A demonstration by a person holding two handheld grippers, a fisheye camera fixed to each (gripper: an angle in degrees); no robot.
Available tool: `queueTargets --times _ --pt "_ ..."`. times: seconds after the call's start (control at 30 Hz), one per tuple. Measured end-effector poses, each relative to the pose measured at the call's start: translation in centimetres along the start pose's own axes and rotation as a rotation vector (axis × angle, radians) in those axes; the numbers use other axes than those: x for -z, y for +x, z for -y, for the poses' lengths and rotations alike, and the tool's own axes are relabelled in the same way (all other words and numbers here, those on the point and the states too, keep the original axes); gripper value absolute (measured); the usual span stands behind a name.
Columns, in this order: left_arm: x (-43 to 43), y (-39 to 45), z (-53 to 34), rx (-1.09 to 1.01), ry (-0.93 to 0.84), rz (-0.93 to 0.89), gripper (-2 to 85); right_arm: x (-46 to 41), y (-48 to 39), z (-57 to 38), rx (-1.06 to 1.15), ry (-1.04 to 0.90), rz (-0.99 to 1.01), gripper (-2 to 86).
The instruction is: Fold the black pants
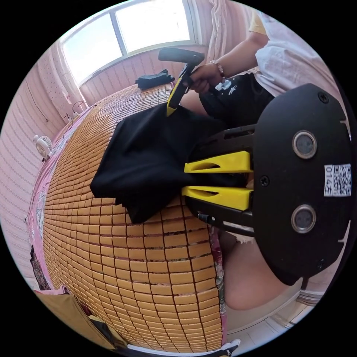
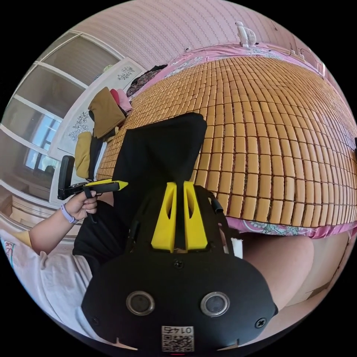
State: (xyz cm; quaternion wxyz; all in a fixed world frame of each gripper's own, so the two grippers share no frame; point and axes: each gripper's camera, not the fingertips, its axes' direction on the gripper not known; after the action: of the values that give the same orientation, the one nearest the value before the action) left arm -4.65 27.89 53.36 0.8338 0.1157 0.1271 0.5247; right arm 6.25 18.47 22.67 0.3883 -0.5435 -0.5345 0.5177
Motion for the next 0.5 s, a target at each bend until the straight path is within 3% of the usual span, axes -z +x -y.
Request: queueTargets --times 0.27,0.5 --pt "-0.3 3.0 1.0 -0.080 0.027 -0.109 4.9 7.9 -0.5 0.1 0.115 0.156 0.054 1.9" --pt "-1.3 11.2 5.4 -0.294 0.067 -0.265 4.9 20.4 4.8 -1.0 0.110 0.318 -0.075 2.0"
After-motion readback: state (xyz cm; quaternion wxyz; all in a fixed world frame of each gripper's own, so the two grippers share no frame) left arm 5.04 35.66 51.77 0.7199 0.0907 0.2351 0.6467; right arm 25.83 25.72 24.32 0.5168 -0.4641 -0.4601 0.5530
